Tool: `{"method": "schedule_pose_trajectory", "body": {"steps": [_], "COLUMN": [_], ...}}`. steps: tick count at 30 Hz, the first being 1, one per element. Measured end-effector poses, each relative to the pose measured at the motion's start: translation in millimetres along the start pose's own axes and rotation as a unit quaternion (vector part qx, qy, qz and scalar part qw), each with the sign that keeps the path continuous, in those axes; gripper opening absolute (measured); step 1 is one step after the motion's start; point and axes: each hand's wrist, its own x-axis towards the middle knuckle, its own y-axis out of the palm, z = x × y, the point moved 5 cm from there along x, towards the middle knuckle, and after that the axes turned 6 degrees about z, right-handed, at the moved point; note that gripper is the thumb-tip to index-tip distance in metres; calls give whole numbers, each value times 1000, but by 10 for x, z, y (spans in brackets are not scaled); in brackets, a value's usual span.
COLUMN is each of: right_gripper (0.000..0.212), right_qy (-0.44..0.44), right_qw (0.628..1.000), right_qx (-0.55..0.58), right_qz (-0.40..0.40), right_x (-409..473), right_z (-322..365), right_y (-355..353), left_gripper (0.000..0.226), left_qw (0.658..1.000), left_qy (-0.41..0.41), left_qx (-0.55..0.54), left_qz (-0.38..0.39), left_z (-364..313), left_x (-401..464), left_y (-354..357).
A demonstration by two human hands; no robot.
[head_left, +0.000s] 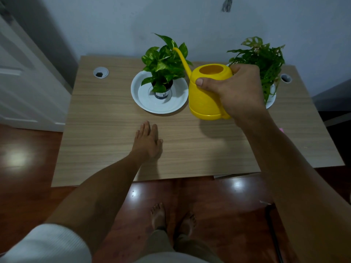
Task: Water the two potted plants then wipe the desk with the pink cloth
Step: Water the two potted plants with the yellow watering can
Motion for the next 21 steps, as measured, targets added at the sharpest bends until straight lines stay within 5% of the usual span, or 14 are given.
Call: {"method": "schedule_pose_trajectory", "body": {"steps": [21], "right_gripper": [36], "right_qy": [-9], "right_qw": [1000], "right_qx": [-3], "right_qz": [12], "right_x": [-9], "right_z": [28], "right_y": [5], "left_gripper": [76], "left_qw": [1000], "left_qy": [-4], "left_qx": [1], "left_qz": [8], "left_z": [4], "left_x": [1], "left_y": [-6]}}
